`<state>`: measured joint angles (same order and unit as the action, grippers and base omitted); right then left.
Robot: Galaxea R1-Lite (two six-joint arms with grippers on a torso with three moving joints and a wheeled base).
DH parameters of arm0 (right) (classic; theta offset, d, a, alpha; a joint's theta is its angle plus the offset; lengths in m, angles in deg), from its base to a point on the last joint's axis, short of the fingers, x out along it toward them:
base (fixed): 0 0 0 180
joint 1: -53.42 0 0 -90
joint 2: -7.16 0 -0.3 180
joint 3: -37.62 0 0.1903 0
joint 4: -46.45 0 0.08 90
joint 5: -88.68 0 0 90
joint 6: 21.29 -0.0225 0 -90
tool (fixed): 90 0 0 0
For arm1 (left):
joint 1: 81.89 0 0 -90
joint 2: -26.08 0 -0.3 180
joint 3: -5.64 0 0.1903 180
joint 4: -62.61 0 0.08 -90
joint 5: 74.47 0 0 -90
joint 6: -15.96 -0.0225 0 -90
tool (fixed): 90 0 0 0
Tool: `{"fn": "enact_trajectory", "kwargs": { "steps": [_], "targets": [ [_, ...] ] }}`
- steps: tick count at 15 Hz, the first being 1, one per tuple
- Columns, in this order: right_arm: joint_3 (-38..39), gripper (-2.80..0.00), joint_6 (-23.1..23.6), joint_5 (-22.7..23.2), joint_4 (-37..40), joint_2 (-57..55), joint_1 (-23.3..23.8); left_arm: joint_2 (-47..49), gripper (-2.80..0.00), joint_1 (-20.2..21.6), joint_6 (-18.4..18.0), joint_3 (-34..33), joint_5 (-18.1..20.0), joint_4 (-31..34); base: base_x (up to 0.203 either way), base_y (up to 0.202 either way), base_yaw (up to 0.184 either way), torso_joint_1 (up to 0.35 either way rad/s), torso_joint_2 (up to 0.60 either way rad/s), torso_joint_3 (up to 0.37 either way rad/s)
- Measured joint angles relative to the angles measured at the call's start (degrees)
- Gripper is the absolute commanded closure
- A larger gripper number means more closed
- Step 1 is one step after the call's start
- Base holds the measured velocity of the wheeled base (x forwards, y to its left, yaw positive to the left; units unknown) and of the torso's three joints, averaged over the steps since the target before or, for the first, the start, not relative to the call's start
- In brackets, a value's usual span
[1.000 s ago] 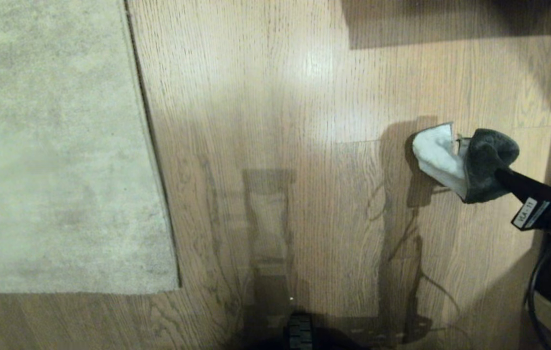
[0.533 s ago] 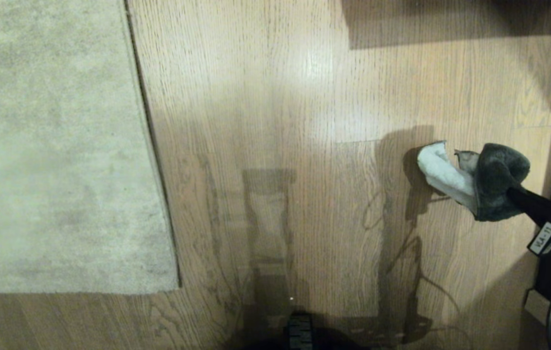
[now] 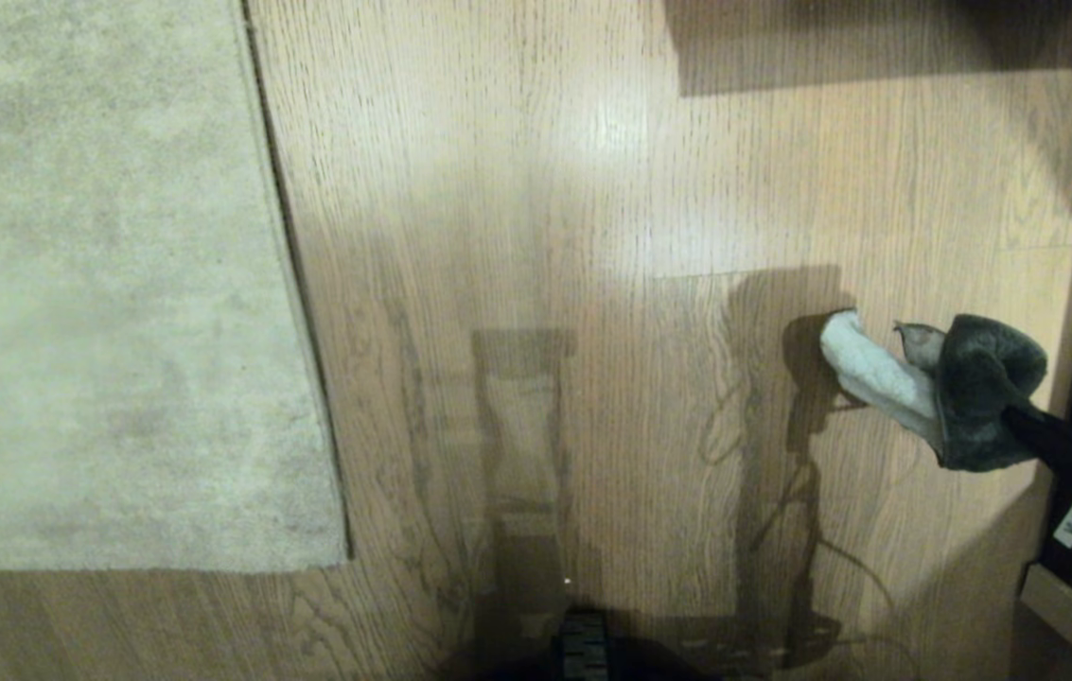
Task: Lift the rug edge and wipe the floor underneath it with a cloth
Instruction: Pick up the rag, then lift up the carpet
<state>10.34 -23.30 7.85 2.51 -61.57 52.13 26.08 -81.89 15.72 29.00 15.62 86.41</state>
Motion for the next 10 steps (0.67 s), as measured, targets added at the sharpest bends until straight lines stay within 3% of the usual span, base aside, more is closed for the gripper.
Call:
{"fn": "enact_trajectory", "kwargs": {
  "steps": [5,10],
  "targets": [
    [3.4,0.00,1.0,0.0,1.0,2.5,0.1,0.0,0.00,0.0,0.0,0.0,0.0,0.0,0.000,0.000,0.000,0.000,0.00,0.000],
    [3.9,0.00,2.3,-0.2,10.7,9.2,0.1,0.0,0.00,0.0,0.0,0.0,0.0,0.0,0.000,0.000,0.000,0.000,0.00,0.000]
  ]
}}
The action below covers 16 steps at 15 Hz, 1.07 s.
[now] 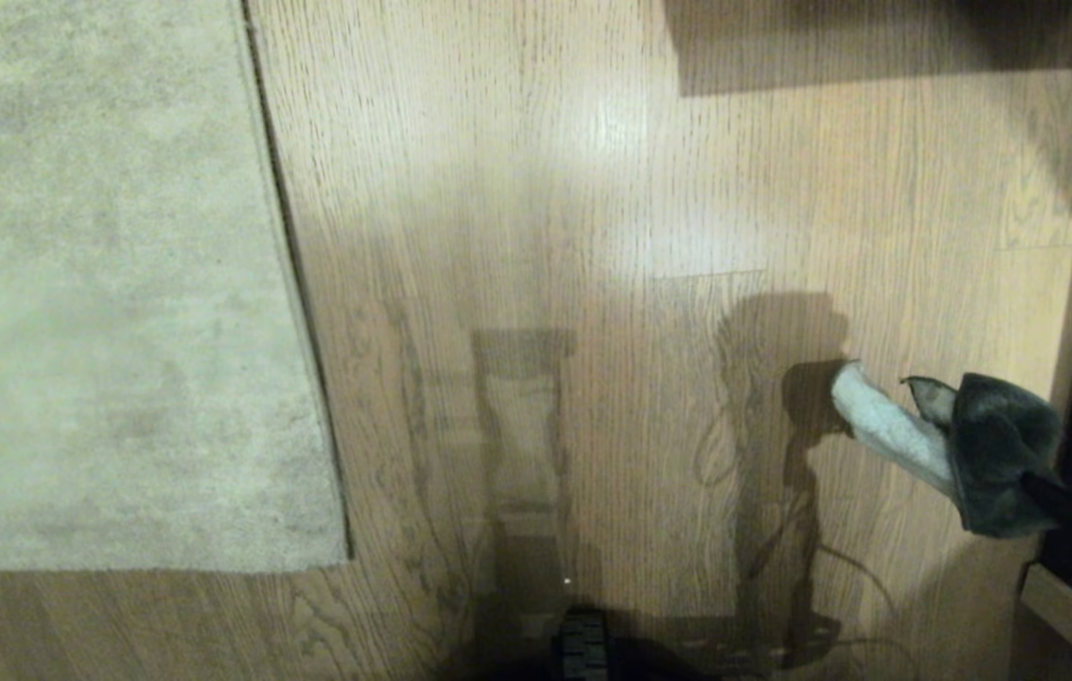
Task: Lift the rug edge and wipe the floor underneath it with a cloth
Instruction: Lift up the carpet
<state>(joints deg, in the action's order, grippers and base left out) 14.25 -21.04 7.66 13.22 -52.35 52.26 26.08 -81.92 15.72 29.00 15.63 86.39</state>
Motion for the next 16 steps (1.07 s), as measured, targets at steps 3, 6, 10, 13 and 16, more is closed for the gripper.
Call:
{"fn": "enact_trajectory", "kwargs": {
  "steps": [3,6,10,13,16],
  "targets": [
    [0.0,0.00,0.4,0.0,6.6,5.2,0.0,0.0,0.00,0.0,0.0,0.0,0.0,0.0,0.000,0.000,0.000,0.000,0.00,0.000],
    [0.0,0.00,0.3,0.0,14.5,12.8,0.0,0.0,0.00,0.0,0.0,0.0,0.0,0.0,0.000,0.000,0.000,0.000,0.00,0.000],
    [0.0,0.00,0.0,0.1,29.1,26.4,0.0,0.0,0.00,0.0,0.0,0.0,0.0,0.0,0.000,0.000,0.000,0.000,0.00,0.000],
    [-0.5,0.00,-0.2,0.1,41.0,37.2,-0.1,0.0,0.00,0.0,0.0,0.0,0.0,0.0,0.000,0.000,0.000,0.000,0.00,0.000],
    [-1.3,0.00,-0.2,0.0,51.5,45.6,0.1,0.0,0.00,0.0,0.0,0.0,0.0,0.0,0.000,0.000,0.000,0.000,0.00,0.000]
  ]
}}
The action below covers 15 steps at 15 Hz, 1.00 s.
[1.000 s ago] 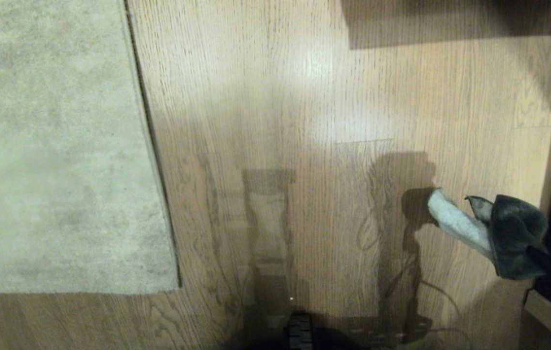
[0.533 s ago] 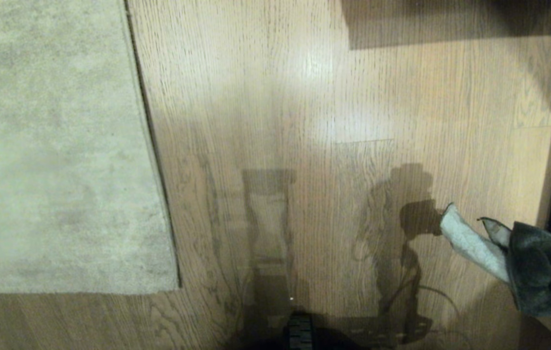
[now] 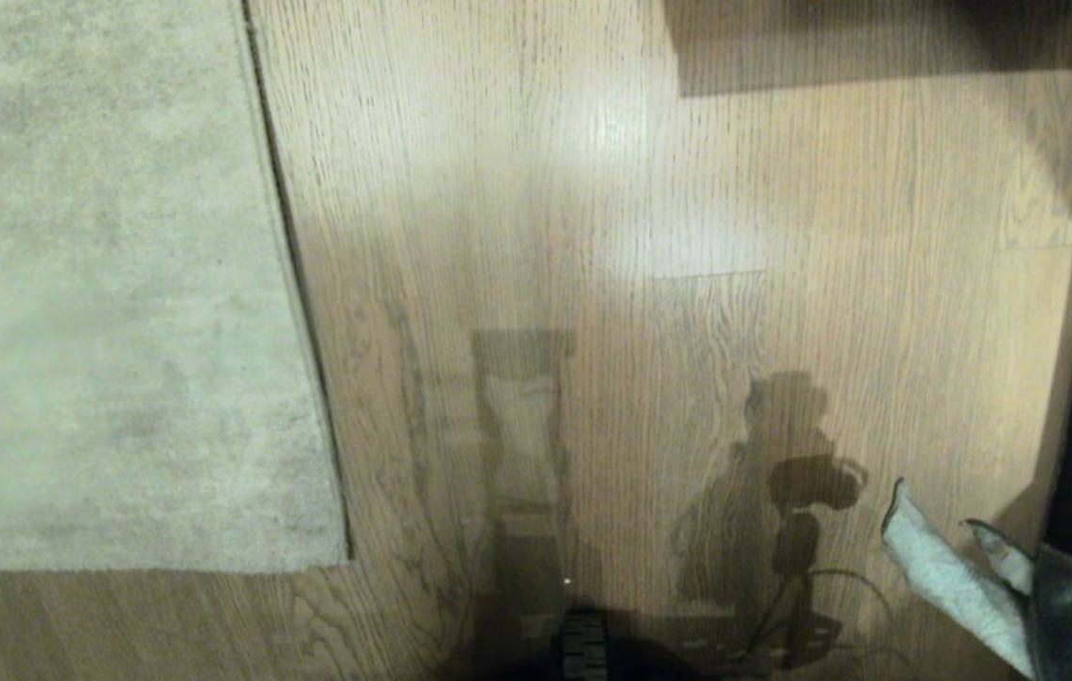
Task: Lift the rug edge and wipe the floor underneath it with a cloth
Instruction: Lift up the carpet
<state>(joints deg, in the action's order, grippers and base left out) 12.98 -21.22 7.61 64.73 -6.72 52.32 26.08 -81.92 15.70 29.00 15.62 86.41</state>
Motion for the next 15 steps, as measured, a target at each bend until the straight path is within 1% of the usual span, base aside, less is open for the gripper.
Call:
{"fn": "enact_trajectory", "kwargs": {
  "steps": [2,4,8,9,11,12,15],
  "targets": [
    [-0.1,0.00,0.1,-0.1,0.9,2.3,0.1,0.0,0.00,0.0,0.0,0.0,0.0,0.0,0.000,0.000,0.000,0.000,0.00,0.000],
    [-0.2,0.00,0.0,-1.2,2.4,4.3,0.2,0.0,0.00,0.0,0.0,0.0,0.0,0.0,0.000,0.000,0.000,0.000,0.00,0.000],
    [-2.5,0.00,-0.3,-4.3,11.2,10.4,0.6,0.0,0.00,0.0,0.0,0.0,0.0,0.0,0.000,0.000,0.000,0.000,0.00,0.000],
    [-2.8,0.00,-0.1,-5.8,11.9,11.6,0.6,0.0,0.00,0.0,0.0,0.0,0.0,0.0,0.000,0.000,0.000,0.000,0.00,0.000],
    [-1.9,0.00,1.2,-9.8,11.4,13.0,0.7,0.0,0.00,0.0,0.0,0.0,0.0,0.0,0.000,0.000,0.000,0.000,0.00,0.000],
    [-1.2,0.00,1.8,-10.4,10.2,13.3,0.7,0.0,0.00,0.0,0.0,0.0,0.0,0.0,0.000,0.000,0.000,0.000,0.00,0.000],
    [-0.3,0.00,1.6,-9.7,8.9,13.9,0.7,0.0,0.00,0.0,0.0,0.0,0.0,0.0,0.000,0.000,0.000,0.000,0.00,0.000]
  ]
}}
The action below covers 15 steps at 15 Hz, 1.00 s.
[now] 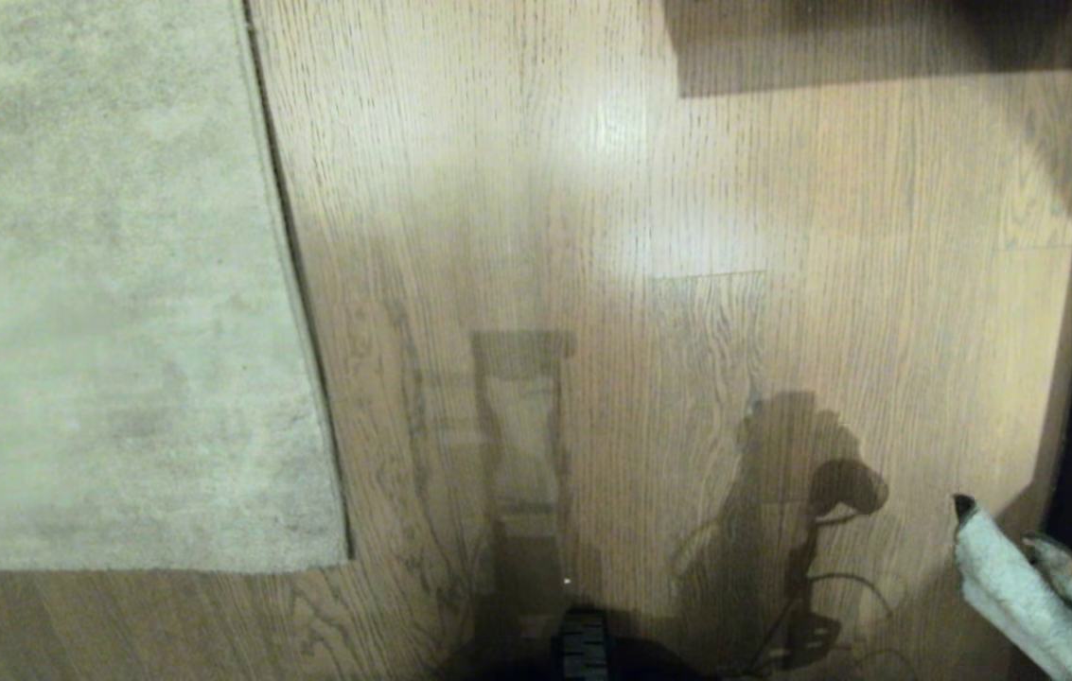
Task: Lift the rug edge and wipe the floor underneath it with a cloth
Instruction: Lift up the carpet
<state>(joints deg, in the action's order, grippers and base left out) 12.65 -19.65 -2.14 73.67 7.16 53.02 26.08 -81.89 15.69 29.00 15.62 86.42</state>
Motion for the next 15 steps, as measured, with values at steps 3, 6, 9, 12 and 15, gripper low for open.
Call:
{"fn": "enact_trajectory", "kwargs": {
  "steps": [3,6,9,12,15],
  "targets": [
    [0.2,0.00,0.0,0.1,-0.1,0.1,0.0,0.0,0.00,0.0,0.0,0.0,0.0,0.0,0.000,0.000,0.000,0.000,0.00,0.000],
    [0.2,0.00,-0.3,0.0,-0.2,0.2,0.0,0.0,0.00,0.0,0.0,0.0,0.0,0.0,0.000,0.000,0.000,0.000,0.00,0.000],
    [0.2,0.00,-1.3,-0.1,-0.2,0.2,0.0,0.0,0.00,0.0,0.0,0.0,0.0,0.0,0.000,0.000,0.000,0.000,0.00,0.000],
    [0.2,0.00,-1.3,-0.1,-0.2,0.2,0.0,0.0,0.00,0.0,0.0,0.0,0.0,0.0,0.000,0.000,0.000,0.000,0.00,0.000],
    [0.2,0.00,-1.3,-0.1,-0.2,0.2,0.0,0.0,0.00,0.0,0.0,0.0,0.0,0.0,0.000,0.000,0.000,0.000,0.00,0.000]
  ]
}}
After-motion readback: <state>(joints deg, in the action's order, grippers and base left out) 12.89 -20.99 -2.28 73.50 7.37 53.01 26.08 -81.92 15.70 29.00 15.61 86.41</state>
